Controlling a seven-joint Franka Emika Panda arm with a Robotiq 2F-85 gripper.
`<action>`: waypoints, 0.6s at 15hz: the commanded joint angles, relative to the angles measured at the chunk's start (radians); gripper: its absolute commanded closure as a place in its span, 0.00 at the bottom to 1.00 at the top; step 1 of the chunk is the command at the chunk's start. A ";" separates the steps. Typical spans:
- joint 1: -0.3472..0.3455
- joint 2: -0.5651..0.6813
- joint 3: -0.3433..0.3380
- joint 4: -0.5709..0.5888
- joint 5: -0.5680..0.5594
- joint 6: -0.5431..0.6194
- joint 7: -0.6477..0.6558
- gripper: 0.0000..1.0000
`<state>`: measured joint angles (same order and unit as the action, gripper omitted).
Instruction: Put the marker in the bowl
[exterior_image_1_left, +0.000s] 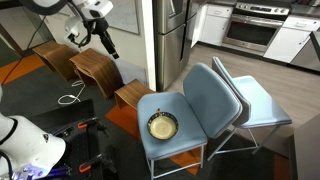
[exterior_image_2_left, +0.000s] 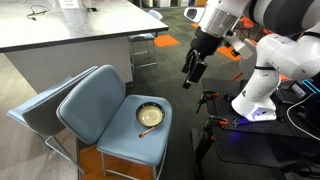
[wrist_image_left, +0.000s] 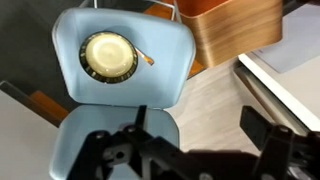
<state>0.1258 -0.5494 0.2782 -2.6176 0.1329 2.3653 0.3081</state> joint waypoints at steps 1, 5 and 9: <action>-0.019 0.206 -0.014 0.122 -0.105 0.035 -0.097 0.00; -0.028 0.499 -0.048 0.287 -0.222 0.097 -0.205 0.00; -0.016 0.782 -0.088 0.460 -0.252 0.150 -0.409 0.00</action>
<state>0.0919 0.0784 0.2149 -2.2806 -0.1055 2.5144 0.0320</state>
